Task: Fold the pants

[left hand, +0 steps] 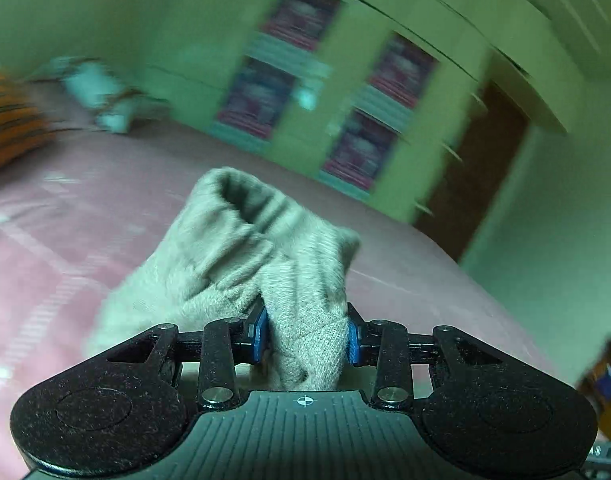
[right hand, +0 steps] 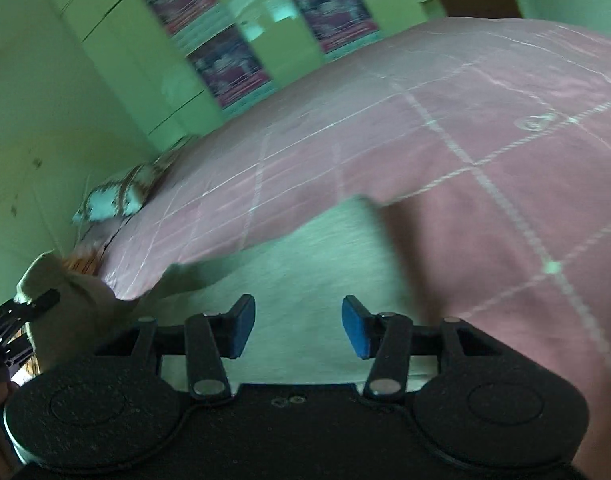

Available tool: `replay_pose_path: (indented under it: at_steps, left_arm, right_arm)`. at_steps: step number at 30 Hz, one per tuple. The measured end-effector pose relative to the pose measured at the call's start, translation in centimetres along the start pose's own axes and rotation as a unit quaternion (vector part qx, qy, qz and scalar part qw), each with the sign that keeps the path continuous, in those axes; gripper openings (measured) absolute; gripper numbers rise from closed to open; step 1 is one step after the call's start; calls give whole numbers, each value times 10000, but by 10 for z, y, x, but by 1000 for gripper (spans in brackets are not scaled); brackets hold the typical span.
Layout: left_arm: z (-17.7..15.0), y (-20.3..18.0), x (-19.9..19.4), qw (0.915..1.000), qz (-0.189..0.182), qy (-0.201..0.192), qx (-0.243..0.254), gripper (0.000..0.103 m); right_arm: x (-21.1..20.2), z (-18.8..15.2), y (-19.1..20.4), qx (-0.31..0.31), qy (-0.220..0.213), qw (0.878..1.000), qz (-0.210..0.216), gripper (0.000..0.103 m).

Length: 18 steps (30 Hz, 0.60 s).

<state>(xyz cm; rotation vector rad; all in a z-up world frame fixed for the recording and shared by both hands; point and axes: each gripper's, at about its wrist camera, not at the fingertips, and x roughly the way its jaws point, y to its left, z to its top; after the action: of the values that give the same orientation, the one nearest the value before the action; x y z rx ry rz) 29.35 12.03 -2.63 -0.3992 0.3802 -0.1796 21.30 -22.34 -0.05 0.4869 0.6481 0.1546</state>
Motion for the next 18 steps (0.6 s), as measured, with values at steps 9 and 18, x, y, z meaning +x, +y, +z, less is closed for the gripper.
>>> replay_pose_path:
  at_steps: [9, 18]
  left_arm:
    - [-66, -128, 41, 9827, -863, 1425, 807, 51]
    - [-45, -31, -73, 9899, 739, 978, 717, 51]
  right_arm:
    - [-29, 9, -77, 791, -191, 9966, -131, 42]
    - [0, 1, -48, 758, 122, 9951, 623, 46]
